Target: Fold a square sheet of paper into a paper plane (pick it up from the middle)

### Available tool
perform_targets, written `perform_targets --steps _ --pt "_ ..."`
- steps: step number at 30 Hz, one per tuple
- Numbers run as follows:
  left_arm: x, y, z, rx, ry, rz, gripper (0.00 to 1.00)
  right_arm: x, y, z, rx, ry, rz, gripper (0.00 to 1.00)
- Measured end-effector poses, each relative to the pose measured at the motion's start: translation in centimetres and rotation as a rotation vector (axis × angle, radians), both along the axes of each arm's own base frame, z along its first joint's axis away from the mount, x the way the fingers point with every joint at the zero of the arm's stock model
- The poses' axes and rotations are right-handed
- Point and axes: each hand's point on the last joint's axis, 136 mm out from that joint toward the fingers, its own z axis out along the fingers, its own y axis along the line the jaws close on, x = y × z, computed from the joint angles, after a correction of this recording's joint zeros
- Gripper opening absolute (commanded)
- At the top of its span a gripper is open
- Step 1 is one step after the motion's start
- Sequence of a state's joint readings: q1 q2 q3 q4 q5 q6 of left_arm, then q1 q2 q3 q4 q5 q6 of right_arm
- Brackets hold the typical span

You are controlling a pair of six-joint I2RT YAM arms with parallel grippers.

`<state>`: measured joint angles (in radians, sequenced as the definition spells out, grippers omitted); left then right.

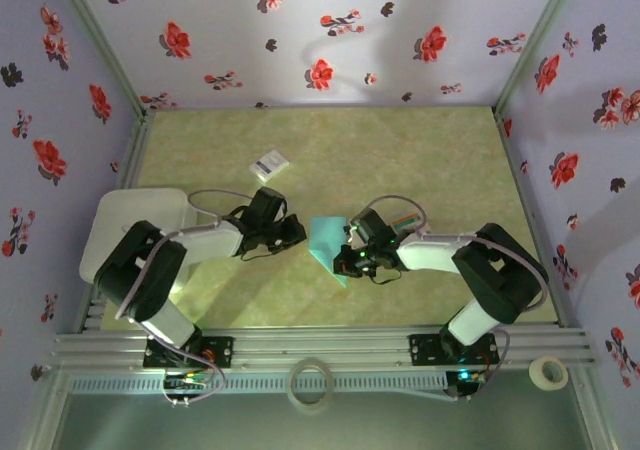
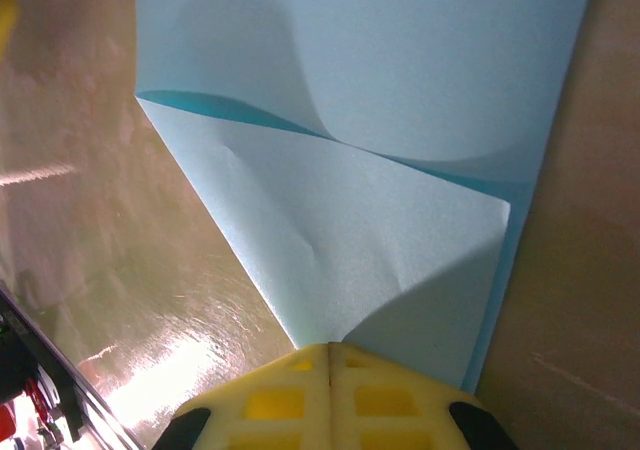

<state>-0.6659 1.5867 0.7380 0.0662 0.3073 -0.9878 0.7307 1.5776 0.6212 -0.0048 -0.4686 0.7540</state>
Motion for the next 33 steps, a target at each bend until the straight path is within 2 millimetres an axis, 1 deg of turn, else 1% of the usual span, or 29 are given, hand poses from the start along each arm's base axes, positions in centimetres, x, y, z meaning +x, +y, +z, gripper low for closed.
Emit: perform_targets --steps 3,6,9,11,16,18,20,24,28,33 --pt "-0.8 -1.3 1.1 -0.024 -0.029 -0.039 0.07 0.0 0.0 0.0 -0.001 -0.002 0.008 0.03" --pt "-1.9 -2.7 1.2 -0.042 -0.035 -0.087 0.07 -0.1 -0.1 0.0 -0.002 0.002 0.009 0.03" --pt "-2.6 -3.8 0.5 -0.052 -0.021 -0.125 0.06 0.0 -0.1 0.0 -0.002 0.002 0.009 0.03" --pt "-2.7 -4.1 -0.7 -0.041 0.005 -0.139 0.05 0.0 -0.1 0.0 -0.002 0.002 0.008 0.04" --pt "-2.9 -4.2 -3.3 -0.002 0.059 -0.152 0.03 -0.1 -0.1 0.0 -0.002 0.005 0.009 0.04" --pt "-2.9 -4.3 -3.3 -0.009 0.057 -0.154 0.02 0.0 -0.2 0.0 -0.003 0.007 0.008 0.06" --pt "-2.9 -4.3 -3.4 -0.012 0.054 -0.155 0.01 0.0 -0.2 0.0 -0.005 0.011 0.007 0.09" --pt "-2.9 -4.3 -3.5 -0.028 0.041 -0.156 0.01 -0.1 -0.3 0.2 -0.019 0.025 0.004 0.12" --pt "-2.9 -4.3 -3.5 -0.041 0.034 -0.159 0.01 -0.1 -0.2 1.1 -0.011 0.025 0.007 0.11" --pt "-2.9 -4.3 -3.5 -0.041 0.034 -0.159 0.01 -0.1 1.1 2.3 0.054 0.022 0.040 0.08"
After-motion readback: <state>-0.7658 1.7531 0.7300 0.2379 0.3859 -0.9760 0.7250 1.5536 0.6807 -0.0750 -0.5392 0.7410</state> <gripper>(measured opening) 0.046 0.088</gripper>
